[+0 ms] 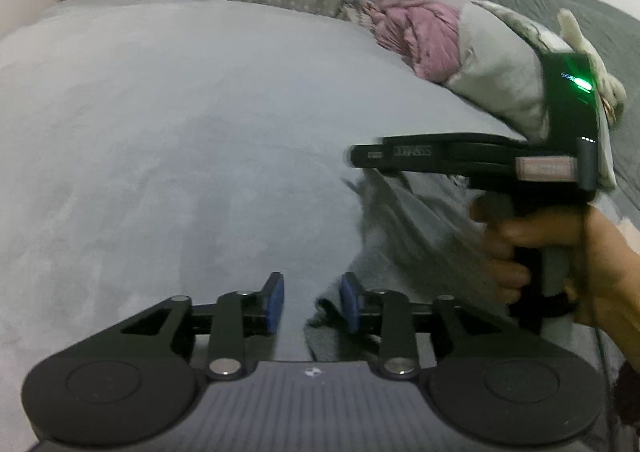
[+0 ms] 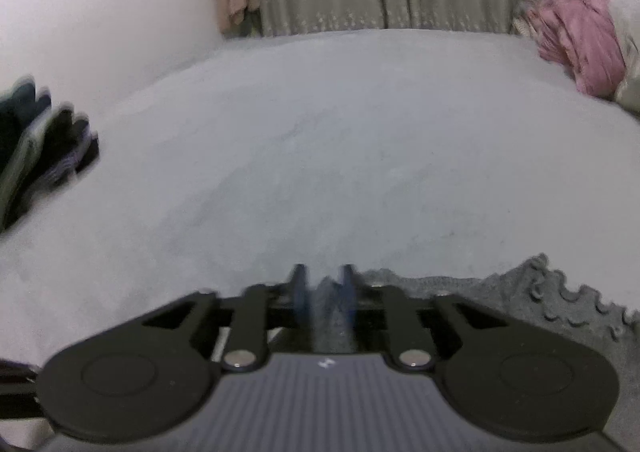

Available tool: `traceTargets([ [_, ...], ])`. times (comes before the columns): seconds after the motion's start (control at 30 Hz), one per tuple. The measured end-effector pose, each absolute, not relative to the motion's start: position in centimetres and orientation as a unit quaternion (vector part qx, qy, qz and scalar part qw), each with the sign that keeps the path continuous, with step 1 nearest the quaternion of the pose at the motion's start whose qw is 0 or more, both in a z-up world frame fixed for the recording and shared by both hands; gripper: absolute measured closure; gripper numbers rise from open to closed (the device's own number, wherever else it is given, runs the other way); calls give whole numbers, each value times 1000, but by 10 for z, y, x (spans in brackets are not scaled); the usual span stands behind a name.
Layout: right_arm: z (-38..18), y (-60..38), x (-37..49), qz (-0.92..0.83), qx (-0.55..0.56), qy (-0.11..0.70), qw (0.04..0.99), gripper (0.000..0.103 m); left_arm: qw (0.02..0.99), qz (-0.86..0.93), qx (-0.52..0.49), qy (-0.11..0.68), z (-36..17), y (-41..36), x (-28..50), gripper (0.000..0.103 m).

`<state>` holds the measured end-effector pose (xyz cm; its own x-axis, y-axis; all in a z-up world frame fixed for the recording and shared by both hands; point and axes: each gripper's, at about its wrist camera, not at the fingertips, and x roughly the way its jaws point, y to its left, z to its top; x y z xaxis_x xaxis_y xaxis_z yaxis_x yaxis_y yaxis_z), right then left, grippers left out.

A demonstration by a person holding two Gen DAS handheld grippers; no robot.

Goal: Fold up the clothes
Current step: 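Pinch the shirt edge with the right gripper and adjust it, then open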

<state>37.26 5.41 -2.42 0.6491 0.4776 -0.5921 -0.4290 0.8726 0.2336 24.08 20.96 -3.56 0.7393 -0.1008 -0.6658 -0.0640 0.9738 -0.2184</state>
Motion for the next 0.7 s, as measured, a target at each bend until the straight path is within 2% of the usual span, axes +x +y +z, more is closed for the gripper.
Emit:
traceTargets([
  [0.07, -16, 40, 367, 246, 45, 332, 910, 70, 933, -11, -114, 342, -30, 210, 239, 69],
  [0.27, -10, 25, 335, 250, 16, 330, 910, 71, 933, -29, -89, 348, -32, 188, 242, 68],
  [0.33, -12, 23, 323, 253, 10, 333, 908, 71, 929, -20, -63, 363, -38, 177, 246, 58],
  [0.4, -14, 22, 313, 254, 8, 336, 907, 71, 927, -14, -49, 373, -40, 172, 249, 53],
  [0.7, -35, 30, 305, 242, -20, 351, 904, 70, 923, -5, -43, 383, -45, 168, 254, 49],
])
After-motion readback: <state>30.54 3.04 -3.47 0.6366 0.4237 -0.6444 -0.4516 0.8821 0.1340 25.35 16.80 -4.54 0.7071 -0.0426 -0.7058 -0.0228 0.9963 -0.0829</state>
